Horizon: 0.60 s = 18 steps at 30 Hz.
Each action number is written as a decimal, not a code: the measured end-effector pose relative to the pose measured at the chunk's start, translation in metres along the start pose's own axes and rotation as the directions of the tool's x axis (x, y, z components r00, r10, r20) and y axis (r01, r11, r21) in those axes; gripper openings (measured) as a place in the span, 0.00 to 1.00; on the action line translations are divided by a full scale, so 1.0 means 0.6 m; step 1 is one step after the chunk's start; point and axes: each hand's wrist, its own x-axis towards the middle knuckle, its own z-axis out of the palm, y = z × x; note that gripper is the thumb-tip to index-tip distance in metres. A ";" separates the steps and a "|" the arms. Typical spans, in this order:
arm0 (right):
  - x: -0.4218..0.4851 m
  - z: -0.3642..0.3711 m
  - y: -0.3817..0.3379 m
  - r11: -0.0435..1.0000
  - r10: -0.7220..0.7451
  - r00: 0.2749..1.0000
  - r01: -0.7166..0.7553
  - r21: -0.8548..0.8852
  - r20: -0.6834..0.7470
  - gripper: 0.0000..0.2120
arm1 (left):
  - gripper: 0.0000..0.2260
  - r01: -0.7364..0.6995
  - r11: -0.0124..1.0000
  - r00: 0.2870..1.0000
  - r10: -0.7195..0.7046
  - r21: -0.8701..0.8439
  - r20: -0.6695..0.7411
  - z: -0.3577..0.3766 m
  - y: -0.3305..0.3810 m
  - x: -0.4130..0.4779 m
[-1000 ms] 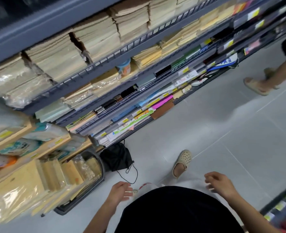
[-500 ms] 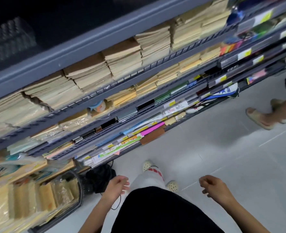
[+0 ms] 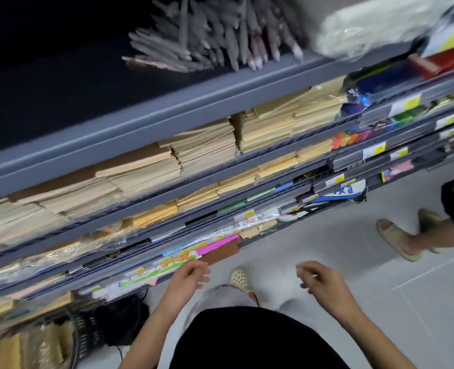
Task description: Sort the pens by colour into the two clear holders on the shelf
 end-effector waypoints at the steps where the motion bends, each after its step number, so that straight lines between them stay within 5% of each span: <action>1: 0.016 -0.021 -0.033 0.998 -0.068 0.997 0.068 0.005 -0.024 0.07 | 0.08 -0.055 0.998 0.998 0.055 -0.021 -0.013 0.010 0.041 -0.003; 5: 0.042 -0.099 -0.184 0.930 -0.369 0.928 0.369 -0.006 -0.046 0.05 | 0.08 -0.269 0.958 0.961 0.261 -0.099 -0.087 0.031 0.192 -0.050; 9: 0.051 -0.167 -0.313 0.741 -0.671 0.736 0.668 -0.067 -0.087 0.09 | 0.08 -0.523 0.852 0.844 0.511 -0.038 -0.164 0.043 0.323 -0.125; 14: 0.089 -0.221 -0.435 0.386 -0.914 0.405 0.851 -0.356 -0.024 0.15 | 0.08 -0.761 0.623 0.501 0.742 0.181 -0.446 0.051 0.481 -0.191; 16: 0.112 -0.223 -0.473 0.300 -0.932 0.358 0.851 -0.431 0.057 0.18 | 0.07 -0.769 0.553 0.343 0.781 0.321 -0.522 0.041 0.530 -0.178; 18: 0.137 -0.215 -0.500 0.235 -0.933 0.337 0.838 -0.492 0.129 0.20 | 0.06 -0.693 0.594 0.325 0.763 0.408 -0.560 0.020 0.567 -0.139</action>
